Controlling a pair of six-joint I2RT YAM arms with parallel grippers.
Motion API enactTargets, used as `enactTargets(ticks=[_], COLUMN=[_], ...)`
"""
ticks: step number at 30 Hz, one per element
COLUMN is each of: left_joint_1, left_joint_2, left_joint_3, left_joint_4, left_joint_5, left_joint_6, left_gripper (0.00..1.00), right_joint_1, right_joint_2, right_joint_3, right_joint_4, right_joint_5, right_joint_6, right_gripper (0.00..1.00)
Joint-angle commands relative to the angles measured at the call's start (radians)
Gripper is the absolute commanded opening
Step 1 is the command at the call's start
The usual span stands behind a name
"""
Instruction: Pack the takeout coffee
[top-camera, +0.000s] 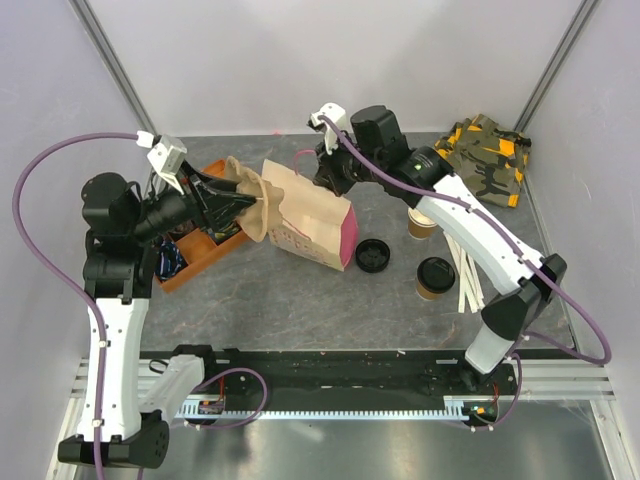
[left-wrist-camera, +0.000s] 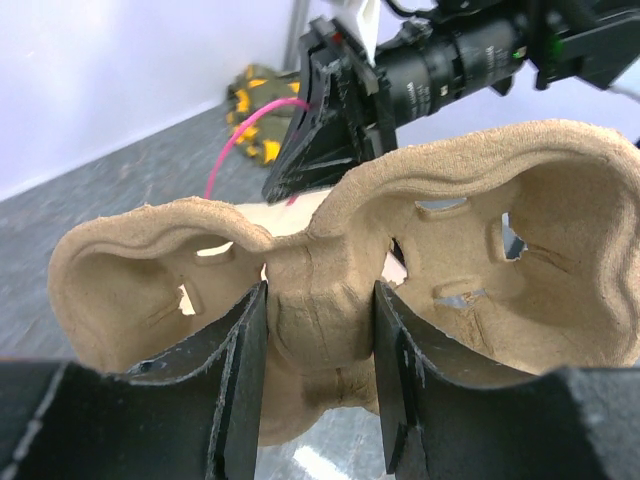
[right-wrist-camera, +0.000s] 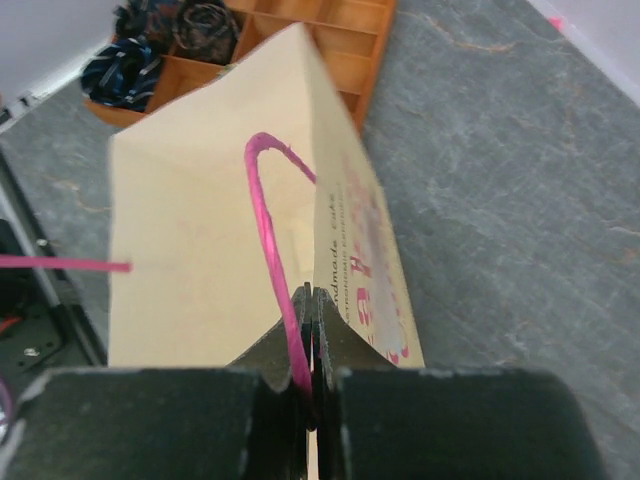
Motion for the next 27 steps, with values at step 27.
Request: enactTargets(ticks=[27], left_joint_1=[-0.167], left_joint_2=[0.176], left_joint_3=[-0.078], left_joint_4=[0.180], left_joint_5=[0.186], left_joint_6=[-0.104], left_gripper=[0.27], right_joint_1=[0.015], right_joint_2=[-0.089], right_joint_3=[-0.150], right_joint_4=[0.178], right_joint_5=[-0.192], right_joint_6=[0.191], right_gripper=[0.00])
